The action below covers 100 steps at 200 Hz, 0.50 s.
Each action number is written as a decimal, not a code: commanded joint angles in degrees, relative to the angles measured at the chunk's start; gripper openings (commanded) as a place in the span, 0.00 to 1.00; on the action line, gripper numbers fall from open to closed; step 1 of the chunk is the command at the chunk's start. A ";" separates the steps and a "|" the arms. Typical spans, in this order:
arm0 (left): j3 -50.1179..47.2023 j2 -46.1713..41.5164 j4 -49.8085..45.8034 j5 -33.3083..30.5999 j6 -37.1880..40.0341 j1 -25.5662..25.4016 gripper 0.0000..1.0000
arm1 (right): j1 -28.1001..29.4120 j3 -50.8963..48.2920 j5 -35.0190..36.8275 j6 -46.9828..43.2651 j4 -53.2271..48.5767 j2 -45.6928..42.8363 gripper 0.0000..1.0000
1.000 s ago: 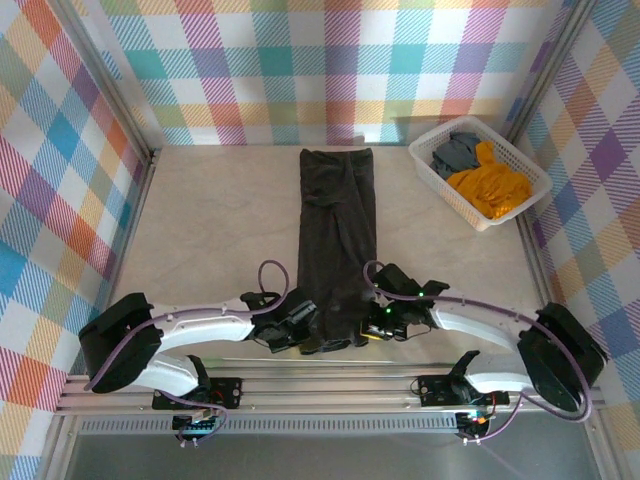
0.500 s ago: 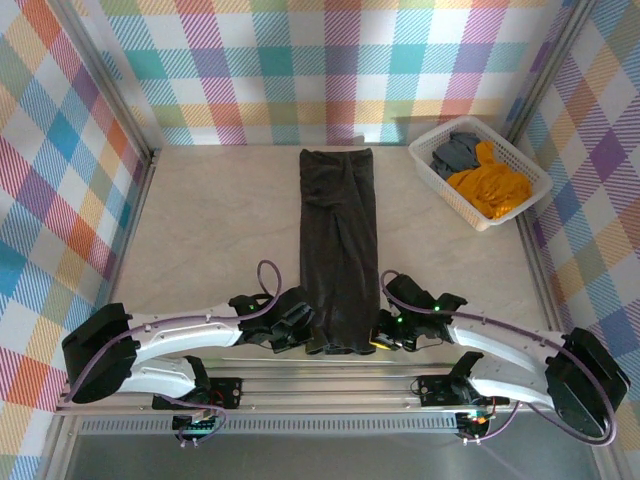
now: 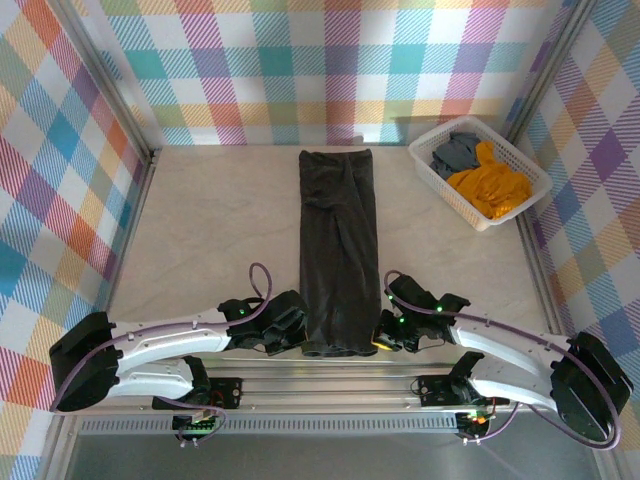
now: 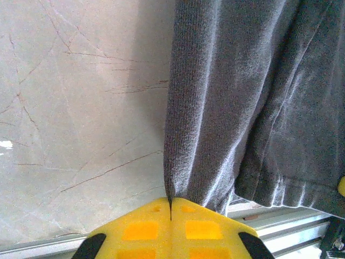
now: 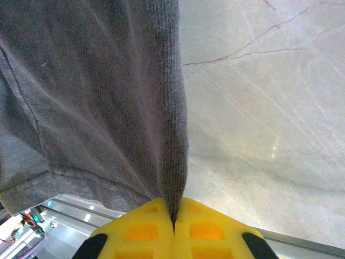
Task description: Fold and stack the t-shirts
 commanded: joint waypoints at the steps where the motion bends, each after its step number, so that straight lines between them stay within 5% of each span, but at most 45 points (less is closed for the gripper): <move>1: 0.49 -1.93 -2.50 -1.58 -0.93 -1.00 0.00 | 0.52 3.62 1.26 0.29 -3.02 -1.35 0.00; 45: 5.55 -3.88 -5.92 -7.46 -0.04 0.32 0.00 | -2.77 10.48 1.73 -2.76 -6.47 -0.35 0.00; 100: 14.86 1.62 -1.75 -2.29 8.16 15.57 0.00 | -16.02 25.19 -3.07 -11.74 -7.12 10.46 0.00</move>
